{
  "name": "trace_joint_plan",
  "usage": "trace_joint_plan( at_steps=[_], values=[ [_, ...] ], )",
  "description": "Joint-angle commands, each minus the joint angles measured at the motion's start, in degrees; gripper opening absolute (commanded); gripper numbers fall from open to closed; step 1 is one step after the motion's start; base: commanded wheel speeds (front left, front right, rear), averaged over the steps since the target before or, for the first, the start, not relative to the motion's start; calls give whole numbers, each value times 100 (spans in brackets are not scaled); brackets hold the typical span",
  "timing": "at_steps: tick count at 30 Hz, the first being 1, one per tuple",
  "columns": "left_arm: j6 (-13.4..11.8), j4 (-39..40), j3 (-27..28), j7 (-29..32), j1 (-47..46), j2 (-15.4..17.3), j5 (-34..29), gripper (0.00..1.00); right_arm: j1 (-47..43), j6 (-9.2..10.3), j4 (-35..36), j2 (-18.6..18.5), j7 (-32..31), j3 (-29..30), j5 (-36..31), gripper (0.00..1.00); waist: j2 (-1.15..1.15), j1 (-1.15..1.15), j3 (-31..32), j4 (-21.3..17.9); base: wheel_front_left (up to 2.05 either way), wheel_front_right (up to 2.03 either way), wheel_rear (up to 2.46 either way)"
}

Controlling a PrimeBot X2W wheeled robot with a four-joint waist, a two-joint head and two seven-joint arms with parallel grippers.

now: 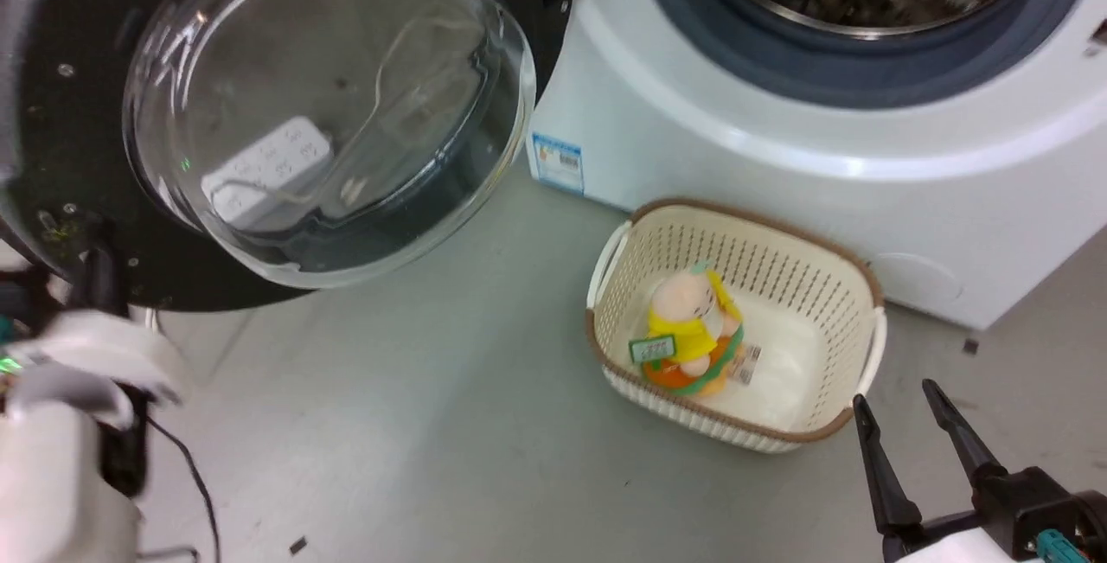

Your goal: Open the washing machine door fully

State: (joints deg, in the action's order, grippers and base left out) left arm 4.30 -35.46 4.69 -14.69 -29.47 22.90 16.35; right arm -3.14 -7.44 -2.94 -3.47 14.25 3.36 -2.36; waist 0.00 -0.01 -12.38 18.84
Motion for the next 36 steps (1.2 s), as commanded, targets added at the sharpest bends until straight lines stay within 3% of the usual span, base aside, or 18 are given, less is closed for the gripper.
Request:
trace_joint_plan(
  at_steps=[1, 10, 14, 24, 25, 26, 27, 36],
  values=[
    [52, 217, -76, -29, 336, -166, -90, 0, 10, -5, -43, 29, 44, 43, 60, 100, 0, 1, 378, -147, 0, 0, 0],
    [99, 1623, -468, -30, 1942, -1051, -229, 0, -170, -5, -51, 56, 72, 226, 308, 100, 0, 1, 1366, -749, 0, 0, 0],
    [-21, 2358, -646, -30, 2621, -1445, -342, 0, -245, -5, 119, 57, 73, 163, 401, 100, 0, 1, 1562, -1183, 0, 0, 0],
    [-212, 3010, -956, -30, 3455, -1809, -720, 0, -462, -5, 164, 58, 74, -36, 534, 100, 0, 1, 1745, -1799, 0, 0, 0],
    [-223, 2993, -988, -30, 3514, -1825, -758, 18, -491, -5, 156, 58, 74, -44, 551, 100, 0, 1, 1756, -1824, 0, 0, 0],
    [-242, 2981, -1015, -30, 3560, -1836, -816, 49, -521, -5, 146, 58, 74, -53, 567, 100, 0, 1, 1767, -1847, 0, 0, 0],
    [-267, 2982, -1031, -30, 3599, -1849, -857, 100, -549, -5, 136, 58, 74, -59, 580, 100, 0, 1, 1773, -1862, 0, 0, 0],
    [-317, 2888, -1180, -30, 3801, -1916, -1097, 100, -660, -5, -16, 58, 74, 14, 645, 100, 0, 1, 1780, -1871, 0, 0, 0]
  ],
)
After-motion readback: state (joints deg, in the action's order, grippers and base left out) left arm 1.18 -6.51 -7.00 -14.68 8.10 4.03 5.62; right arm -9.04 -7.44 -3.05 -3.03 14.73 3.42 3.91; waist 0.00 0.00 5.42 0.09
